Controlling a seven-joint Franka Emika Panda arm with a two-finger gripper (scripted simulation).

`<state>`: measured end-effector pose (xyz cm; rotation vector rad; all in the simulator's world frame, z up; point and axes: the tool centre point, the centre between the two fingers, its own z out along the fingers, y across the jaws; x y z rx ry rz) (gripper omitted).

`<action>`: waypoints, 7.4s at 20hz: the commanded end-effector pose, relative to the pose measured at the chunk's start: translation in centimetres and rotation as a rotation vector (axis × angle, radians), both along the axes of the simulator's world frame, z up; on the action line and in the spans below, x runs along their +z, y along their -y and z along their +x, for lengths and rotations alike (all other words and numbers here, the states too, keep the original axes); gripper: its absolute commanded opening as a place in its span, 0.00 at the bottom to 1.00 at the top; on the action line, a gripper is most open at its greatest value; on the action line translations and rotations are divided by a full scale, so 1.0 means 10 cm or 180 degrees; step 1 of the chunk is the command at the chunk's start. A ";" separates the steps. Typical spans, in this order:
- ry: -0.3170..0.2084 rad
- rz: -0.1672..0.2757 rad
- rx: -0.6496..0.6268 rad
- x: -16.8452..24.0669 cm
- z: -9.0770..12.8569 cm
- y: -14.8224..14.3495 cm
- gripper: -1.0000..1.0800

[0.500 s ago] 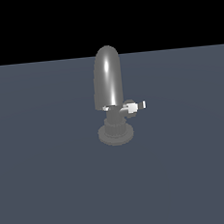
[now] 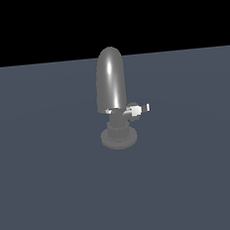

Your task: Turn on the faucet by rotating a designated handle.

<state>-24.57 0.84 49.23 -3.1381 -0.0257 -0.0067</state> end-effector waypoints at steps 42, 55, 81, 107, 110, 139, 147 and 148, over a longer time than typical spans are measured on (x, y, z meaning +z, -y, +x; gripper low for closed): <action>-0.2275 0.0933 -0.2043 -0.71 1.89 0.20 0.00; -0.3215 0.1330 -0.2882 -1.37 2.35 0.51 0.00; -0.5029 0.2125 -0.4554 -2.92 2.38 0.98 0.00; -0.5296 0.2249 -0.4806 -3.46 1.93 1.05 0.00; -0.5296 0.2249 -0.4806 -3.52 1.85 1.07 0.00; -0.5244 0.2289 -0.4743 -4.27 2.12 1.02 0.00; -0.5293 0.2253 -0.4802 -4.55 2.18 1.01 0.00; -0.5293 0.2253 -0.4802 -4.55 2.18 1.01 0.00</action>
